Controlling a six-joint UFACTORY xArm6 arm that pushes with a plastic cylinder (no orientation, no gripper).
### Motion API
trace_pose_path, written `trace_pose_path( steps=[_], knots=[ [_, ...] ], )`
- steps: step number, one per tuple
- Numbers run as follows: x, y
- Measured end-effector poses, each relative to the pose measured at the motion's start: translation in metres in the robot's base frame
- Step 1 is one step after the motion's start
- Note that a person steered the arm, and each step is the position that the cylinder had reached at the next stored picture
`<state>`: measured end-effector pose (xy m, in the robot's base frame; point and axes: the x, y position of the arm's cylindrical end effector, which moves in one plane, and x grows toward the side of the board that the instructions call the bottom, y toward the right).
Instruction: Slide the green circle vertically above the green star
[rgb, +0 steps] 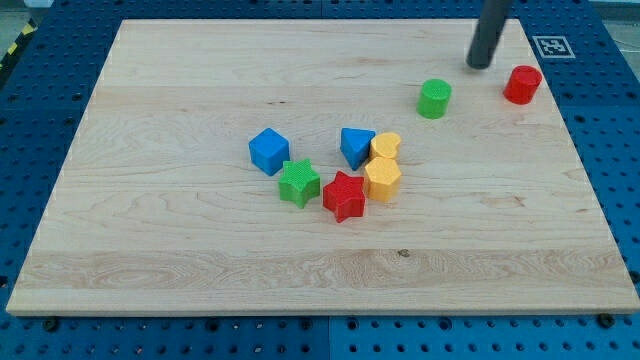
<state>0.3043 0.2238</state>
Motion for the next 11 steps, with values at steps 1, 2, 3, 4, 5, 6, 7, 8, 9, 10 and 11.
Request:
trace_pose_path(
  steps=[1, 2, 3, 4, 5, 6, 7, 8, 9, 10, 11],
  knots=[
    [0.033, 0.016],
    [0.066, 0.016],
    [0.089, -0.003],
    [0.088, -0.048],
    [0.051, -0.095],
    [0.038, -0.127],
    [0.042, -0.103],
    [0.034, -0.068],
    [0.009, -0.066],
    [0.001, -0.109],
    [0.009, -0.180]
  ],
)
